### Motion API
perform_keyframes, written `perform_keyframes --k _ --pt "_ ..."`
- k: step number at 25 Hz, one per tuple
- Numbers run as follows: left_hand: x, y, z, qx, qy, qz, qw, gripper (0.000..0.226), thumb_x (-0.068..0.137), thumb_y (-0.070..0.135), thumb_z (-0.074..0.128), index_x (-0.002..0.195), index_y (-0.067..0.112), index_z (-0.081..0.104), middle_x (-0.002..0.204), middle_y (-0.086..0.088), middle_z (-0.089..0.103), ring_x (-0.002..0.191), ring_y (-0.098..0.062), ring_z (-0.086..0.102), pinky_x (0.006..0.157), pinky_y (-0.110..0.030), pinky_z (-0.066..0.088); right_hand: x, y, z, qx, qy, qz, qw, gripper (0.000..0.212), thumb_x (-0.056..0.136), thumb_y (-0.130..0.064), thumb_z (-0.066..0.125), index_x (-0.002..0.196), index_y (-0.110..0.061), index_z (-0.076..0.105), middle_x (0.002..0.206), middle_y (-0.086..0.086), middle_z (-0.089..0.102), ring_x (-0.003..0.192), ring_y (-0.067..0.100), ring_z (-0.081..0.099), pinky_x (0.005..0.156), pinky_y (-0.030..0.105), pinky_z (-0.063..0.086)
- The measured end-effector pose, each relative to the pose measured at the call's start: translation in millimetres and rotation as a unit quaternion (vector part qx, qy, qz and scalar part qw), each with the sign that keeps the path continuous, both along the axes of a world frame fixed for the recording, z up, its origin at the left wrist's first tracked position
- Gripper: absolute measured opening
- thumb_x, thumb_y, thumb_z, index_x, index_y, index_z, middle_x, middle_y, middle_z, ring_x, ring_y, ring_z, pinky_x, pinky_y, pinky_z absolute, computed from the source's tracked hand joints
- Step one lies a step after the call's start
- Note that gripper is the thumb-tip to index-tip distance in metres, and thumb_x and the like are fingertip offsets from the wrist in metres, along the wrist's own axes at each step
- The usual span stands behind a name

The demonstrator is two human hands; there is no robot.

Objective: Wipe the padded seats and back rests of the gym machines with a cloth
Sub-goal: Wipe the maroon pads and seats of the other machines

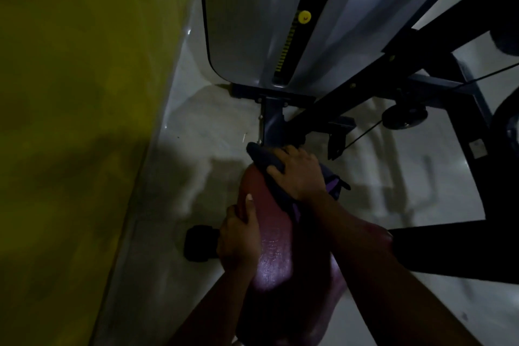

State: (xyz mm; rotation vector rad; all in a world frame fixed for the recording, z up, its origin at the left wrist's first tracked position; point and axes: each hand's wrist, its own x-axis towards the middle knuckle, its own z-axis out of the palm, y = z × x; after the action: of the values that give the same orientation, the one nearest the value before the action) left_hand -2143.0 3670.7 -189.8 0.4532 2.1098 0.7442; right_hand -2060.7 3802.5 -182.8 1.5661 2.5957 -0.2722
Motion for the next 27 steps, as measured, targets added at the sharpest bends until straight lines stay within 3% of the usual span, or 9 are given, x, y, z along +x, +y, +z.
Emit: perform_keyframes --k 3,5,9,13,18,20,23,25,27 --pt "1 -2 -6 -0.003 0.008 0.010 1.000 0.055 0.089 0.060 0.039 0.118 0.017 0.057 0.112 -0.015 0.065 0.106 -0.037 0.058 0.086 -0.039 0.045 27 -14 -1 -0.011 0.038 -0.087 0.995 0.074 0.078 -0.059 0.014 0.138 -0.024 0.041 0.128 0.012 0.053 0.110 0.033 0.052 0.089 0.039 0.040" --pt "2 -1 -6 -0.004 0.017 0.014 1.000 0.055 0.088 0.060 0.042 0.117 0.016 0.058 0.112 -0.017 0.065 0.107 -0.039 0.058 0.088 -0.040 0.044 45 -25 4 -0.041 0.046 -0.136 0.989 0.060 0.089 -0.053 0.028 0.142 -0.025 0.033 0.127 0.014 0.053 0.109 0.033 0.053 0.087 0.038 0.042" --pt "1 0 -11 -0.013 0.032 0.000 0.999 0.059 0.088 0.061 0.039 0.119 0.015 0.056 0.115 -0.018 0.063 0.108 -0.039 0.057 0.088 -0.040 0.043 81 -58 19 -0.018 -0.030 -0.212 0.977 0.050 0.093 -0.050 0.035 0.134 -0.023 0.040 0.112 0.016 0.060 0.100 0.033 0.057 0.081 0.037 0.042" --pt "0 1 -22 -0.001 0.026 0.002 1.000 0.064 0.088 0.064 0.035 0.116 0.011 0.056 0.111 -0.018 0.064 0.103 -0.038 0.059 0.087 -0.041 0.046 56 -111 12 0.104 -0.040 -0.288 0.951 0.053 0.075 -0.041 0.053 0.124 -0.021 0.058 0.101 0.022 0.062 0.092 0.039 0.059 0.080 0.044 0.045" --pt "-7 -13 -21 0.058 -0.086 -0.011 0.995 0.059 0.094 0.055 0.033 0.124 0.007 0.052 0.121 -0.020 0.061 0.108 -0.038 0.058 0.093 -0.045 0.047 -2 -180 8 0.050 -0.022 -0.273 0.961 0.072 0.057 -0.038 0.077 0.124 -0.028 0.055 0.107 0.017 0.063 0.086 0.035 0.062 0.069 0.044 0.052" --pt "-12 -28 -9 0.076 -0.121 -0.040 0.989 0.055 0.097 0.046 0.034 0.129 0.004 0.048 0.127 -0.022 0.057 0.112 -0.038 0.056 0.096 -0.046 0.046 -6 -196 21 0.035 -0.023 -0.244 0.969 0.071 0.062 -0.036 0.073 0.127 -0.031 0.046 0.110 0.014 0.062 0.088 0.032 0.062 0.070 0.042 0.051" --pt "-20 -53 18 0.076 -0.155 -0.069 0.983 0.056 0.098 0.046 0.034 0.134 0.005 0.045 0.132 -0.020 0.053 0.115 -0.038 0.054 0.098 -0.049 0.045 1 -204 46 -0.050 0.018 -0.225 0.973 0.053 0.093 -0.029 0.044 0.143 -0.033 0.027 0.136 0.013 0.041 0.117 0.033 0.044 0.094 0.042 0.037" --pt "-27 -69 46 0.085 -0.160 -0.093 0.979 0.054 0.098 0.046 0.033 0.133 0.008 0.048 0.132 -0.017 0.053 0.116 -0.037 0.053 0.100 -0.048 0.043 8 -215 72 -0.090 0.069 -0.248 0.962 0.051 0.097 -0.027 0.038 0.145 -0.033 0.023 0.139 0.013 0.036 0.120 0.032 0.040 0.098 0.040 0.035" --pt "-30 -86 83 0.114 -0.177 -0.092 0.973 0.046 0.099 0.039 0.036 0.128 0.007 0.053 0.123 -0.012 0.057 0.114 -0.033 0.054 0.097 -0.039 0.043 15 -232 101 -0.058 0.116 -0.276 0.952 0.052 0.096 -0.024 0.041 0.145 -0.031 0.025 0.136 0.014 0.040 0.118 0.032 0.042 0.097 0.039 0.036"
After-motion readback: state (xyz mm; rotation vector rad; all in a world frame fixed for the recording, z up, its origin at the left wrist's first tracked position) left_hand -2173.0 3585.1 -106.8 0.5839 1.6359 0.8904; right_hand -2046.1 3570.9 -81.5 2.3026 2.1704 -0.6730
